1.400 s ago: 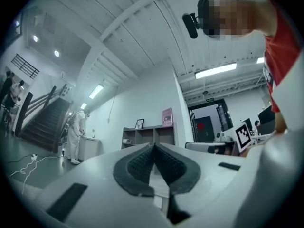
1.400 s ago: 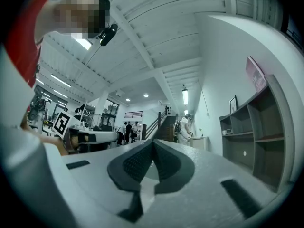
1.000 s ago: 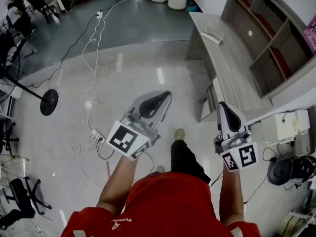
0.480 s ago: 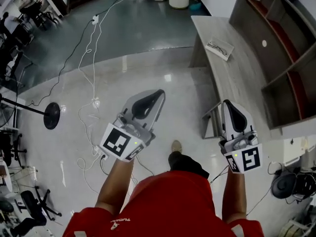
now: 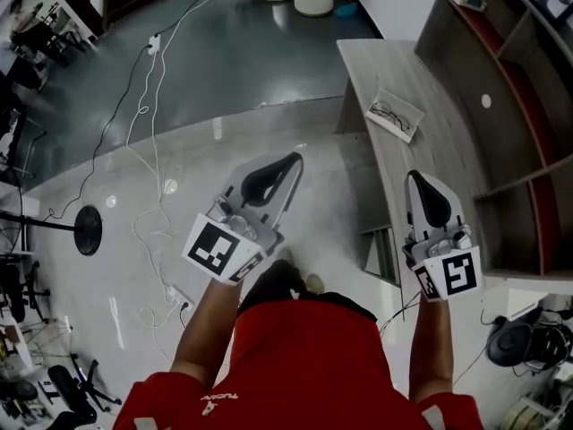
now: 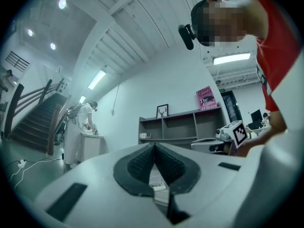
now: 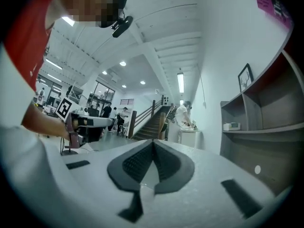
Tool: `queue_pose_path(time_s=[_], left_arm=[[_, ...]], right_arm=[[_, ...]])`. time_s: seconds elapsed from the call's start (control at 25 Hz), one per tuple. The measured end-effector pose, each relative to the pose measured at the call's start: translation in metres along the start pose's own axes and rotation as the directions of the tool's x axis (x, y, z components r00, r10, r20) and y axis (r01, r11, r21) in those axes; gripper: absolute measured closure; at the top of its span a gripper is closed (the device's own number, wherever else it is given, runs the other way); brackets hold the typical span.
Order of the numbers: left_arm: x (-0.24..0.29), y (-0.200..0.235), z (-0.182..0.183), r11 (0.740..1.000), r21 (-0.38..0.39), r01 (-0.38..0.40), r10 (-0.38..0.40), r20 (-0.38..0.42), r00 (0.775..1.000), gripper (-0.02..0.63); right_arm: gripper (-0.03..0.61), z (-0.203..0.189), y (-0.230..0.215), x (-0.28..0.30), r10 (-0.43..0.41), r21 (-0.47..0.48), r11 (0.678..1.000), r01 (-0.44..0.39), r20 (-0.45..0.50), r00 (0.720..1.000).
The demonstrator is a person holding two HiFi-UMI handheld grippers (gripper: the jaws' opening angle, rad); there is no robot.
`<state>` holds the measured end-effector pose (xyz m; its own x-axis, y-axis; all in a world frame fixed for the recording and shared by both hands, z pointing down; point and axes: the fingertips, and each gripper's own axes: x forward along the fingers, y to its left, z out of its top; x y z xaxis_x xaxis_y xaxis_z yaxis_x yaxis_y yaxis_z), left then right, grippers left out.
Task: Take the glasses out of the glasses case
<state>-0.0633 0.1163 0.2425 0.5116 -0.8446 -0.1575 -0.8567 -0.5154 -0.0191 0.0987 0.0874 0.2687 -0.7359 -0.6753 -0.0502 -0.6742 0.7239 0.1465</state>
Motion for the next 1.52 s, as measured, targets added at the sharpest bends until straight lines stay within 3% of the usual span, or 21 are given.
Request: queue_pose_path(time_s=[0.32,0.68,0.88,1.12,1.52], left_arm=[[0.097,0.068,-0.030,0.989,-0.018,0.149,-0.149,0.017,0.989,0.603],[0.180,0.121,-0.069,0.929,-0.071,0.363,-0.365,-0.021,0.931,0.603],[0.217,0.138,-0.085,0.910,-0.099,0.402,-0.406,-0.022,0.914,0.603],[0.254,0.144,-0.096,0.917,-0.104,0.386,-0.387,0.013,0.922,0.603],[0.292,0.139,-0.117,0.926,-0.096,0.365,-0.371,-0.051,0.927,0.603]], right_arm=[[0.574,-0.036,-0.066,0.085,-0.109,-0.044,0.993,0.106,-0.079,0.991],[0.572,-0.087,-0.121,0.153,-0.243,-0.112,0.969,0.221,-0.254,0.936],[0.572,-0.122,-0.145,0.181,-0.222,-0.189,0.970,0.154,-0.422,0.879],[0.572,-0.191,-0.167,0.189,-0.154,-0.209,0.977,0.047,-0.532,0.833],[0.518,-0.284,-0.193,0.183,0.020,-0.116,0.980,-0.159,-0.744,0.667]])
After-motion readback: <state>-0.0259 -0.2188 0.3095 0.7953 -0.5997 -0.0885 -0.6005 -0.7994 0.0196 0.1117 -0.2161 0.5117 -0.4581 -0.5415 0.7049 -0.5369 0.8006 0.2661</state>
